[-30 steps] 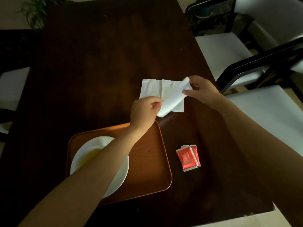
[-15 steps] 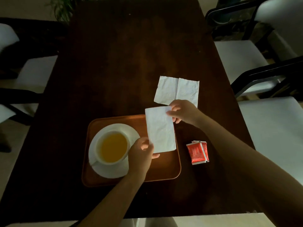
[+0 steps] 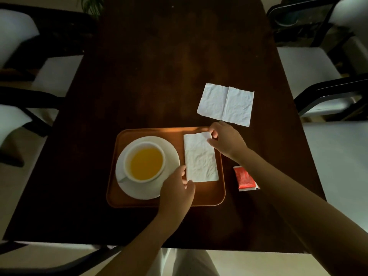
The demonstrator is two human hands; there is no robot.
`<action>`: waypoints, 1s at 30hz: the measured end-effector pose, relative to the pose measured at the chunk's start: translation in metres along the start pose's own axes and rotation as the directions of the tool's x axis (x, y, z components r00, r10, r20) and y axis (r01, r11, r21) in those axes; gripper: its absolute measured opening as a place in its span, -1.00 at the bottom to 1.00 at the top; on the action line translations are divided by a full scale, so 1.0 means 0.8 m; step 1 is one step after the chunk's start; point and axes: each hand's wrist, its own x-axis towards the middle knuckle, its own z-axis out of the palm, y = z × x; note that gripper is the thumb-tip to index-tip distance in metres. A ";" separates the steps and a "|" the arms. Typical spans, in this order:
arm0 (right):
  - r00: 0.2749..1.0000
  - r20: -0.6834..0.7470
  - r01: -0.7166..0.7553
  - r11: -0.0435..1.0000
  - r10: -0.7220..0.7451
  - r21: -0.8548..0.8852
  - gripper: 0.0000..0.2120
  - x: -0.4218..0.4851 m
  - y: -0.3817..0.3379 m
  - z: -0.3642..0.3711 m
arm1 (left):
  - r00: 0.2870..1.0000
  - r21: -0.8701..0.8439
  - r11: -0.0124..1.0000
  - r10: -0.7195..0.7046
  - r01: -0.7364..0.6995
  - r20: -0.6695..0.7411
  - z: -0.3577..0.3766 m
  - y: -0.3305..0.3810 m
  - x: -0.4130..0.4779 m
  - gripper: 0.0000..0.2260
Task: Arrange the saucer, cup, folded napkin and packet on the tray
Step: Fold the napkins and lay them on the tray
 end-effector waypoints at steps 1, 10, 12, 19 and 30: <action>1.000 -0.014 -0.003 1.000 0.004 0.019 -0.78 0.000 0.002 -0.006 | 0.999 0.035 0.999 0.033 -0.033 -0.013 -0.002 0.002 -0.003 -0.60; 0.982 -0.119 -0.167 0.961 0.144 -0.219 -0.64 0.016 0.093 -0.082 | 0.898 0.182 0.888 0.438 -0.423 -0.050 0.034 0.097 0.075 -0.70; 0.985 -0.086 -0.168 0.942 0.149 -0.291 -0.62 0.025 0.108 -0.087 | 0.883 0.227 0.859 0.470 -0.460 0.010 0.054 0.122 0.104 -0.73; 0.996 -0.020 -0.087 0.943 0.085 -0.320 -0.69 0.042 0.126 -0.073 | 0.896 0.358 0.827 0.437 -0.432 0.072 0.101 0.157 0.178 -0.79; 0.993 -0.097 -0.088 0.980 0.072 -0.177 -0.73 0.026 0.130 -0.066 | 0.920 0.459 0.809 0.390 -0.368 0.050 0.107 0.155 0.236 -0.83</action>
